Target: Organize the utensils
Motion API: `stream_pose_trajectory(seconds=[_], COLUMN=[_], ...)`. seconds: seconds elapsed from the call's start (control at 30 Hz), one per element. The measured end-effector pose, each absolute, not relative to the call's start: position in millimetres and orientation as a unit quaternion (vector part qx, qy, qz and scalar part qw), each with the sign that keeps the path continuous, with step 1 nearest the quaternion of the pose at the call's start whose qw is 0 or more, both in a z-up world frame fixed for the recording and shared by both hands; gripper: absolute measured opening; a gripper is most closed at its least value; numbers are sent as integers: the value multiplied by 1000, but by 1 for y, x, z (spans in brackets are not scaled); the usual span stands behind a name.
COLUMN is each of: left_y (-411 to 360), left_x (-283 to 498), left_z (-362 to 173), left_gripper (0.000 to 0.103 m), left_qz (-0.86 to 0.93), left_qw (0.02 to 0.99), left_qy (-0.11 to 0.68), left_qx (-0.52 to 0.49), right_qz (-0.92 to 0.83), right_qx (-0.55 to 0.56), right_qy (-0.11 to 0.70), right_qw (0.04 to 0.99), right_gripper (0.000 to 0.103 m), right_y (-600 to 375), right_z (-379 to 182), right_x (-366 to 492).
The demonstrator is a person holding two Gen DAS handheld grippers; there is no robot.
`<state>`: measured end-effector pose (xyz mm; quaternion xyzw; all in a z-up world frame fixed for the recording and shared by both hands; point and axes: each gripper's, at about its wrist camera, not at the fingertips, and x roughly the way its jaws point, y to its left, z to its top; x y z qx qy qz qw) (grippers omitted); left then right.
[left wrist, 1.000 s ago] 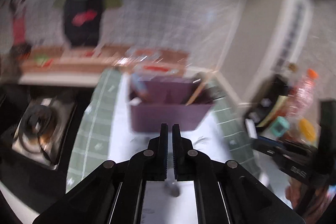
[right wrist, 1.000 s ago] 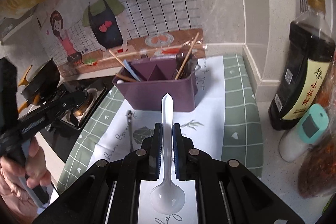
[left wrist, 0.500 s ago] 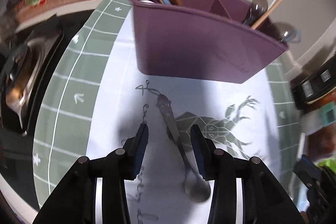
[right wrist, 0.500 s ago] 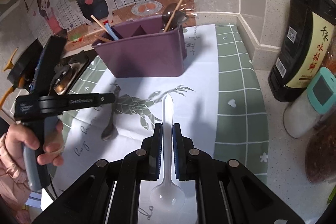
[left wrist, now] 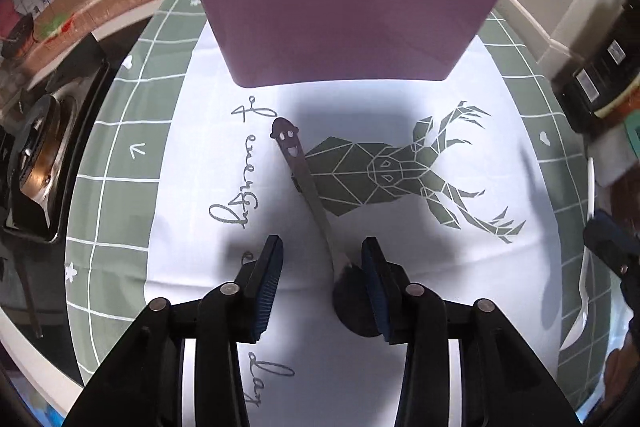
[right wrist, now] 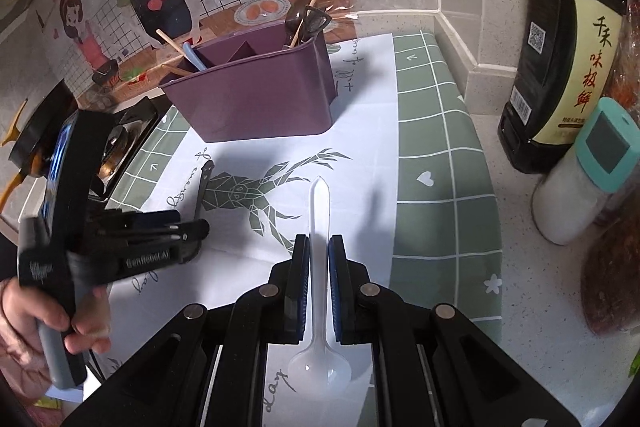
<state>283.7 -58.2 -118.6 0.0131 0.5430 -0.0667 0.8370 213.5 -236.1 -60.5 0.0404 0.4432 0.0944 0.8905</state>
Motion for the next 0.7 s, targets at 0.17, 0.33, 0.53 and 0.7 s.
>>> stream_pose_trajectory(seconds=[0.17,0.33,0.53,0.7], left_y=[-56,-39,-15,-15], left_x=[263,234,213,195], left_z=[-109,-70,-28,-43], left_gripper=[8,1,2,54], left_qz=[-98,-118,-141,-175], left_qw=[860,890,907,901], left_qy=[501,441,396,397], left_qx=[-8,-17,-38,-29], right_qz=[101,108,108,108], right_qx=[28,23,24,20], right_qy=[435,416,409,420], right_qw=[894,903,906,901], right_gripper=[9,9,9,9], right_y=[-226,-226,-226,-226], right_z=[-55,-41,-34,-43], right_x=[207,198,197,193])
